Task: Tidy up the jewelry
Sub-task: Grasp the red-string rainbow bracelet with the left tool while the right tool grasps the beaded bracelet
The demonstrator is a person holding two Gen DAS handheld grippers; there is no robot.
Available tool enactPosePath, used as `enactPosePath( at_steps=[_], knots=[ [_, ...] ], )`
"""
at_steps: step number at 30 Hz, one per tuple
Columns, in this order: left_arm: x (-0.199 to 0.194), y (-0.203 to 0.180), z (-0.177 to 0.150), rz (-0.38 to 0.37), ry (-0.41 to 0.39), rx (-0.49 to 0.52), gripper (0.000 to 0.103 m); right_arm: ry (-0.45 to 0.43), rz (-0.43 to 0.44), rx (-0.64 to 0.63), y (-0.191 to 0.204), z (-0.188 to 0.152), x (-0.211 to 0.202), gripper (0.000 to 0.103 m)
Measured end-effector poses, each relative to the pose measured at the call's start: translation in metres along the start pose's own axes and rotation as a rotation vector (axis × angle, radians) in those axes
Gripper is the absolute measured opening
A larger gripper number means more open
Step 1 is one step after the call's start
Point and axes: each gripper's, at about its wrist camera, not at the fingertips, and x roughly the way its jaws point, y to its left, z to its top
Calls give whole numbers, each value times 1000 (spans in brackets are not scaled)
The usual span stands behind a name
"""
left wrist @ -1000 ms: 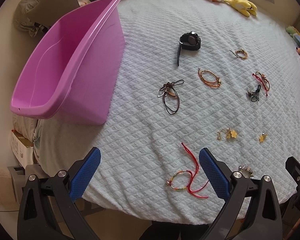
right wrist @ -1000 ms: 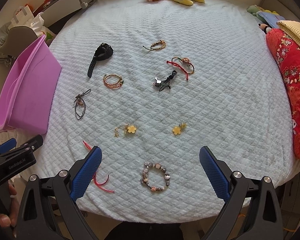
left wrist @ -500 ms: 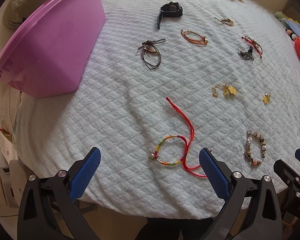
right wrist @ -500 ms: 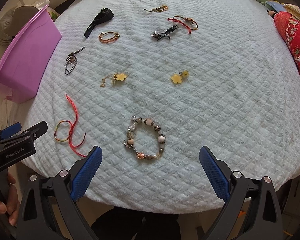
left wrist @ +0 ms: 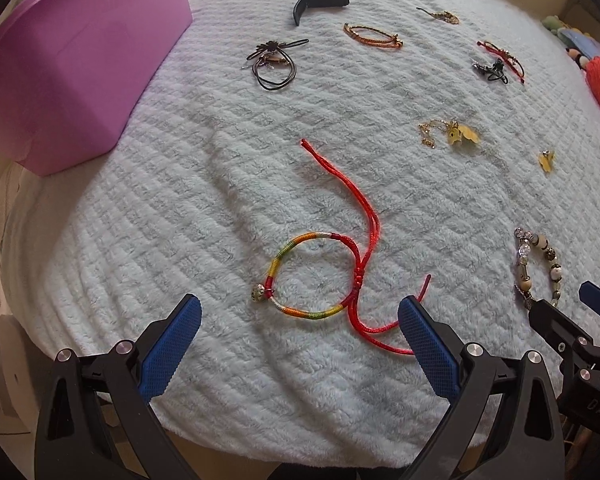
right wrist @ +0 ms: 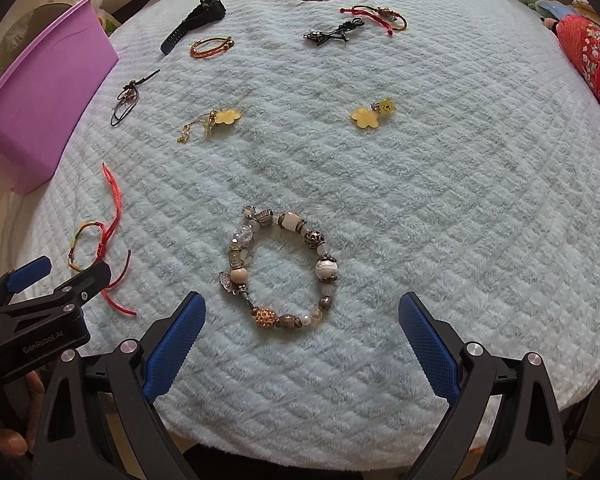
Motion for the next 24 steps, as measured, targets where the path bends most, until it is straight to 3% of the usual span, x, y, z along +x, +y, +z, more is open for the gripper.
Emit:
enactPosePath(
  at_steps=[24],
  knots=[
    [27, 0, -6, -23, -45, -27, 98, -38, -92, -113, 15, 10, 31, 94]
  ],
)
